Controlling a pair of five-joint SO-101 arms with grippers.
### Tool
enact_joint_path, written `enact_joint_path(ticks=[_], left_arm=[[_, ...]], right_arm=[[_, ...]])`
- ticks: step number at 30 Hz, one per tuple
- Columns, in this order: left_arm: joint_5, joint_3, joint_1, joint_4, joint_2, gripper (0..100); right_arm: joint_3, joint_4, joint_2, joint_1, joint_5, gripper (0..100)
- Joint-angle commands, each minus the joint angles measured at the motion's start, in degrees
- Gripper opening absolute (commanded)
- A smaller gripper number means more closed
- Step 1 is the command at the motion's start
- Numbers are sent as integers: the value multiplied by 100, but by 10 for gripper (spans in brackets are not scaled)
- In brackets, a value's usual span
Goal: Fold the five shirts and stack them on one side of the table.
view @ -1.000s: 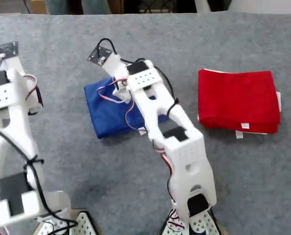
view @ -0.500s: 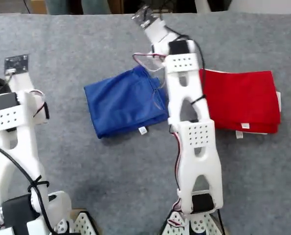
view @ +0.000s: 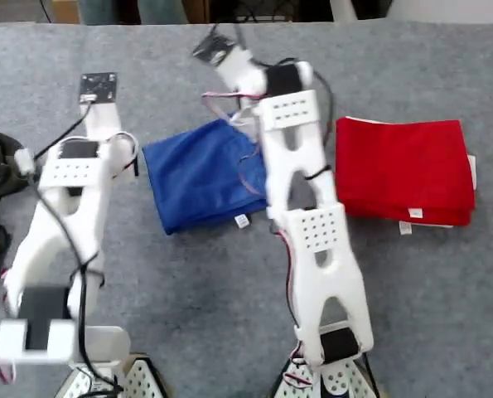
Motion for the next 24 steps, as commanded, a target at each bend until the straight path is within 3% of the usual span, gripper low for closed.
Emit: enact_joint_path(ticks=[1, 8, 19, 24], left_arm=[[229, -673, 57, -281, 835, 28], [255, -1077, 145, -826, 1873, 27], [211, -1130, 189, -967, 1864, 27], [255, -1358, 198, -598, 1213, 27]], right_arm=[[-268, -440, 207, -220, 62, 14], [-523, -1222, 1138, 281, 53, 14], [-1411, -598, 1253, 404, 70, 14], [-1402, -510, 954, 334, 70, 14]])
